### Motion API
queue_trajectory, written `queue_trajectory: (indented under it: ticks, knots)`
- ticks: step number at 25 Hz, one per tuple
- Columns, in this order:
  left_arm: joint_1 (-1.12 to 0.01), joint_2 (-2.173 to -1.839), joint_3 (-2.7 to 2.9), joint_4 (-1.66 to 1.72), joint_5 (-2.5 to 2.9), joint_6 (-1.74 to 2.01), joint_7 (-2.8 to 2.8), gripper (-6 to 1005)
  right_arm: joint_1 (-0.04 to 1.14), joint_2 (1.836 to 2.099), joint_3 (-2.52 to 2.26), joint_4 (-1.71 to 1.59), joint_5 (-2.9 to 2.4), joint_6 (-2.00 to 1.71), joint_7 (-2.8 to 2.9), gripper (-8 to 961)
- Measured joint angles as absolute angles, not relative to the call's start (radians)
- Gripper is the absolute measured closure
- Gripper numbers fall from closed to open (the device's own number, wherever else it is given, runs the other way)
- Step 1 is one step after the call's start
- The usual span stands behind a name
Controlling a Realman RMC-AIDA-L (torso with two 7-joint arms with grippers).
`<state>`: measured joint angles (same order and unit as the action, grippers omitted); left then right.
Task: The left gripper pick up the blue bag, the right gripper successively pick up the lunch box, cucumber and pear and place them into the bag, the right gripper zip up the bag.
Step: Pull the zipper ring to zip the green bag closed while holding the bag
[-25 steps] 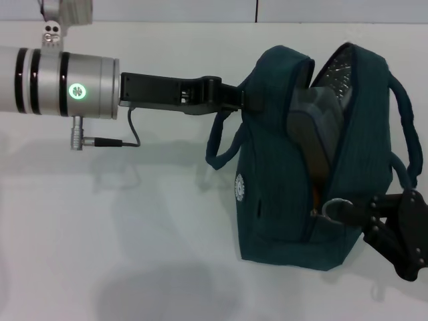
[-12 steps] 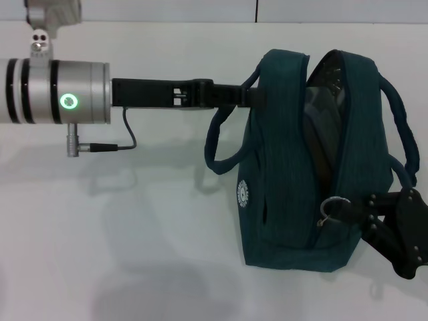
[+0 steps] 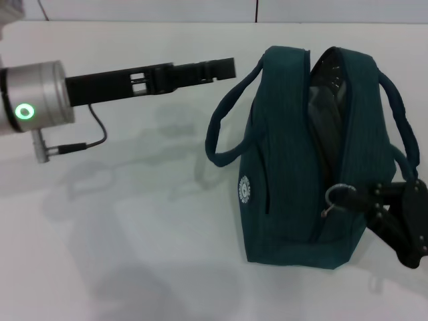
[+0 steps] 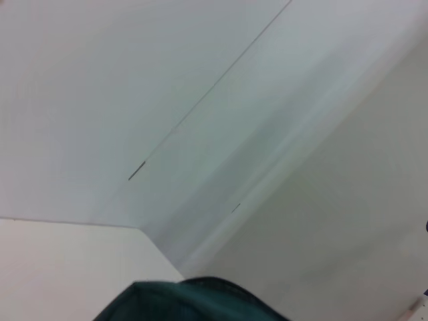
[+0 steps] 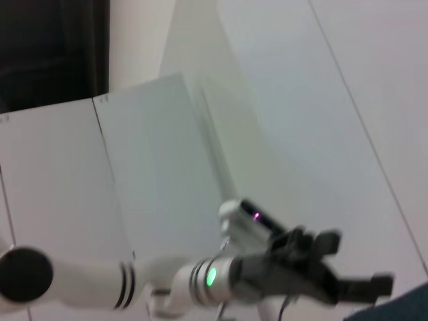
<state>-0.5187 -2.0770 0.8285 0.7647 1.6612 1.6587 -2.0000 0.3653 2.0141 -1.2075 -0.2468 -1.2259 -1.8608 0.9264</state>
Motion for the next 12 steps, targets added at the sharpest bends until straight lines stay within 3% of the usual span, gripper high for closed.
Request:
queue_trajectory:
  ticks: [4, 12]
  knots:
    - [-0.462, -2.074, 0.828, 0.767, 1.631, 1.700, -1.928, 177, 0.376, 2.014, -1.208, -0.248, -1.181, -1.875, 0.926, 934]
    - [-0.330, -2.081, 0.830, 0.754, 1.551, 1.810, -1.723, 107, 0.441, 2.021, -1.208, -0.245, -1.108, -1.866, 0.925, 933]
